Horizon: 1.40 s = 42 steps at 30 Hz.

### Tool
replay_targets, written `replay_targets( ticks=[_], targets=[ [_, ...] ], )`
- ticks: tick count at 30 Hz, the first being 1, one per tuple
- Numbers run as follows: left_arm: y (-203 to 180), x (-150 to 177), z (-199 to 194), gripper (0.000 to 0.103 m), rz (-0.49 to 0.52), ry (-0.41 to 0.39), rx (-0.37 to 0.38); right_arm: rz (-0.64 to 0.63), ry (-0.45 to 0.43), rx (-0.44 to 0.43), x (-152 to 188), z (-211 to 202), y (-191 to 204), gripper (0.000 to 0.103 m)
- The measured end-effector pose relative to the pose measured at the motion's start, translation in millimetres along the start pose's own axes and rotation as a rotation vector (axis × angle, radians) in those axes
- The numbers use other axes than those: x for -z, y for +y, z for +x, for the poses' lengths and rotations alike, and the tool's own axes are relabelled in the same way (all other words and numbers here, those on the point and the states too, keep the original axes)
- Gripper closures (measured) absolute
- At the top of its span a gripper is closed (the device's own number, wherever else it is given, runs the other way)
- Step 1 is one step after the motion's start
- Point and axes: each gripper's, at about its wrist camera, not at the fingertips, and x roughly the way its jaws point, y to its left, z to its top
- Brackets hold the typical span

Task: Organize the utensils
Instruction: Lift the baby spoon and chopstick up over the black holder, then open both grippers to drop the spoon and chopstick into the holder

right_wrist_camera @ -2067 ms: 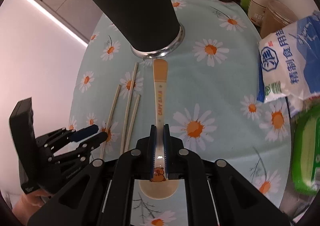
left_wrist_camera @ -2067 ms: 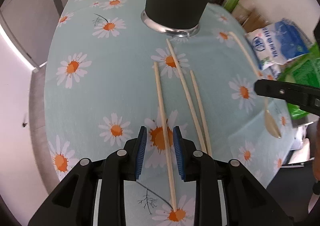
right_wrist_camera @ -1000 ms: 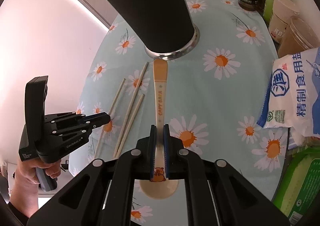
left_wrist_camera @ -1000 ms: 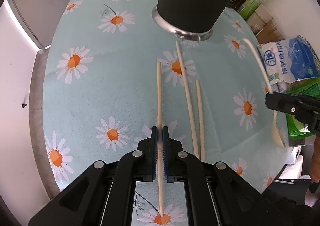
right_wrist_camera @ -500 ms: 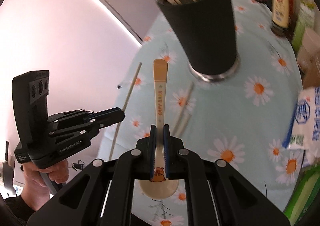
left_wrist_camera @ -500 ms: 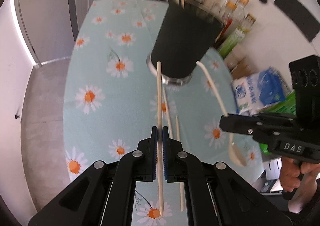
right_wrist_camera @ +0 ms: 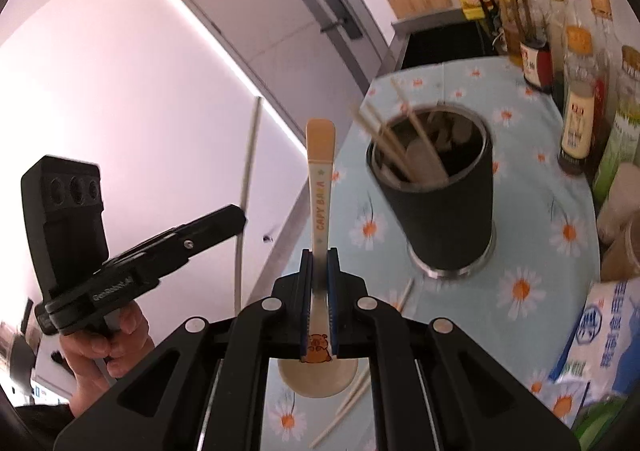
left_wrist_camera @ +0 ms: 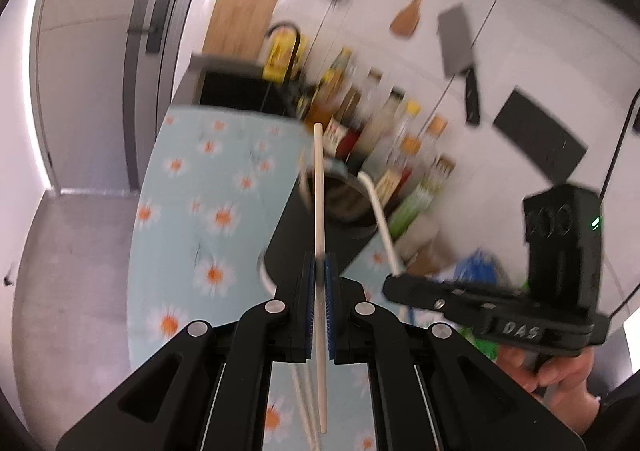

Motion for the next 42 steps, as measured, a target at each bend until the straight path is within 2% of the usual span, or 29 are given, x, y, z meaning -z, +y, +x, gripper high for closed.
replay_targets(
  ticks=[4, 7, 10, 12, 14, 16, 28, 33, 37, 42],
  targets=[
    [-11.4, -21.8, 1.6, 0.099, 0.022, -0.110, 0.024, 0.043, -0.066, -0.066, -18.9, -7.3, -12.8, 0.095],
    [-20.7, -34.6, 5.4, 0.099, 0.040, -0.165, 0.058, 0.025, -0.146, -0.059, -31.4, -19.6, -12.7, 0.095],
    [-25.5, -46.8, 14.2, 0.099, 0.043, -0.200, 0.083, 0.015, -0.197, -0.088, -44.3, -26.3, -14.1, 0.095],
    [-27.2, -53.3, 19.2, 0.099, 0.048, -0.220, 0.088, -0.004, -0.235, -0.081, -51.0, -28.5, -15.7, 0.095],
    [-29.1, -60.8, 25.3, 0.099, 0.056, -0.251, 0.097, -0.034, -0.302, -0.038, -57.4, -27.5, -18.6, 0.095],
    [-30.4, -67.7, 31.7, 0.099, 0.072, -0.278, 0.068, -0.045, -0.340, 0.002, -63.2, -22.2, -23.8, 0.095],
    [-14.9, -88.8, 49.6, 0.099, 0.027, -0.444, 0.121, -0.054, -0.522, 0.014, -90.8, -9.2, -54.3, 0.095],
    [-10.4, -84.9, 62.4, 0.099, 0.028, -0.449, 0.137, -0.092, -0.576, 0.050, -90.8, -6.6, -57.2, 0.095],
    [-6.5, -71.0, 77.1, 0.099, 0.036, -0.438, 0.131, -0.106, -0.555, 0.070, -83.1, 4.2, -60.3, 0.095],
    [-2.1, -56.3, 90.5, 0.099, 0.044, -0.440, 0.107, -0.137, -0.548, 0.136, -70.0, 19.4, -61.9, 0.095]
  ],
)
